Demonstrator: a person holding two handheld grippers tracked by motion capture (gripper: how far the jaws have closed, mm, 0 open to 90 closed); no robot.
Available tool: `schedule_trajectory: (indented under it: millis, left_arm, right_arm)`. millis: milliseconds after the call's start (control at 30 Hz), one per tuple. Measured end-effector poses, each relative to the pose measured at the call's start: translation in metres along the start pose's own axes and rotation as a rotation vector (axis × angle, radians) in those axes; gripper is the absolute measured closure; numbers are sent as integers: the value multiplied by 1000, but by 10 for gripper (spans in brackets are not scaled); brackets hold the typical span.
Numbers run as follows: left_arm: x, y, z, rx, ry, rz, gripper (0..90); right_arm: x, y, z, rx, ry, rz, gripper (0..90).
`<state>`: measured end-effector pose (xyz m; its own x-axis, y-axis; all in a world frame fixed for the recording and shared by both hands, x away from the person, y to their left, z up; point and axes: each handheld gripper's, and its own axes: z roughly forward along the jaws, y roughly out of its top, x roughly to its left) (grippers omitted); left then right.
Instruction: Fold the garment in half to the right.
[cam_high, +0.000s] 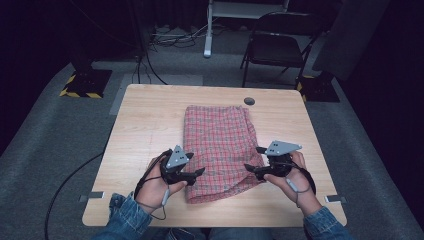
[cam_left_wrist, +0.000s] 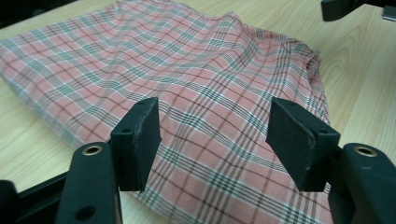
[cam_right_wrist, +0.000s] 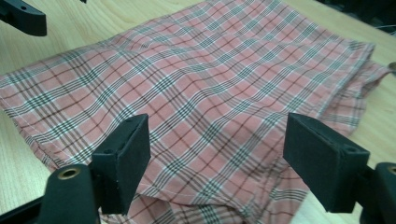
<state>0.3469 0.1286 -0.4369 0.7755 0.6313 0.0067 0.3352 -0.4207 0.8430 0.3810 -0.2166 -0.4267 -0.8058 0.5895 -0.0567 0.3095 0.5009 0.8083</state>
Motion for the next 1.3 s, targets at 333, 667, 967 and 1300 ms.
schedule_trajectory:
  millis: [333,667,967,1300]
  left_arm:
    - [17,-6,-23,-9,50,-18,354]
    - [35,-23,-49,-27,91,-51,353]
    - [45,-37,-66,-8,133,-74,351]
    - [55,-56,-80,5,178,-104,351]
  right_arm:
    - [-11,1,-20,-21,-32,5,236]
    - [-22,-14,-39,-30,-73,36,236]
    - [-30,-29,-54,-24,-85,52,236]
    - [-38,-48,-69,-29,-102,69,236]
